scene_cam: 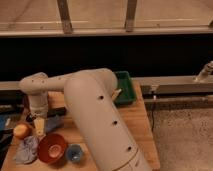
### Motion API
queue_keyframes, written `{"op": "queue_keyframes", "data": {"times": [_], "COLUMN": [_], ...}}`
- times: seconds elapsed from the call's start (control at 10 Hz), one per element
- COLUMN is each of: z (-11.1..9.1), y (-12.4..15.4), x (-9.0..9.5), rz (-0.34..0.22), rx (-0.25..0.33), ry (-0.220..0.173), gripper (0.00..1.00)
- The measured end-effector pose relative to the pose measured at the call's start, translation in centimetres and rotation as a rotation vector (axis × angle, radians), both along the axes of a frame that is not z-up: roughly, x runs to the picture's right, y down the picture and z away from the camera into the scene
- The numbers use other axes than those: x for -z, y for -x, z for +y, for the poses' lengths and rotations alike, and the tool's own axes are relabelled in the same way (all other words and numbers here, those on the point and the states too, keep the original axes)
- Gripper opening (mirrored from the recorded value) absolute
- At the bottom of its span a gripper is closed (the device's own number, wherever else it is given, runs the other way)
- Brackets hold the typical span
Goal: Place sponge in purple bowl
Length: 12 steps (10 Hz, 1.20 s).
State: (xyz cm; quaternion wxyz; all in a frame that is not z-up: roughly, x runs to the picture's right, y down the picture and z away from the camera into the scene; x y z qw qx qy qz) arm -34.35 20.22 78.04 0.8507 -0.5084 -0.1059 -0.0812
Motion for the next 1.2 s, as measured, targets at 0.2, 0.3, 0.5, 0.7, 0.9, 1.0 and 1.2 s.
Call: {"op": "queue_keyframes", "data": {"times": [0.2,0.3,0.5,0.7,0.9,1.0,1.2], "z": [0.1,-0.1,-0.4,-0.4,-0.2,0.0,0.4], "y": [-0.2,-0.2,-0.3,-0.5,-1.4,-1.8,-2.4], "x": [-0.1,-0.3,-0.7,-1.2,-1.8,-2.0,-2.4], "rz": [0.017,0.022,0.033,0.045,0.064,0.074,0.088], "rx": [-0.001,-0.001,0.000,-0.002,-0.010,-0.019,-0.030], "ry": [0.006,0.006,0.007,0.017,0.027,0.034,0.045], "gripper": [0.80,0.80,0.80,0.80,0.80,0.80,0.80]}}
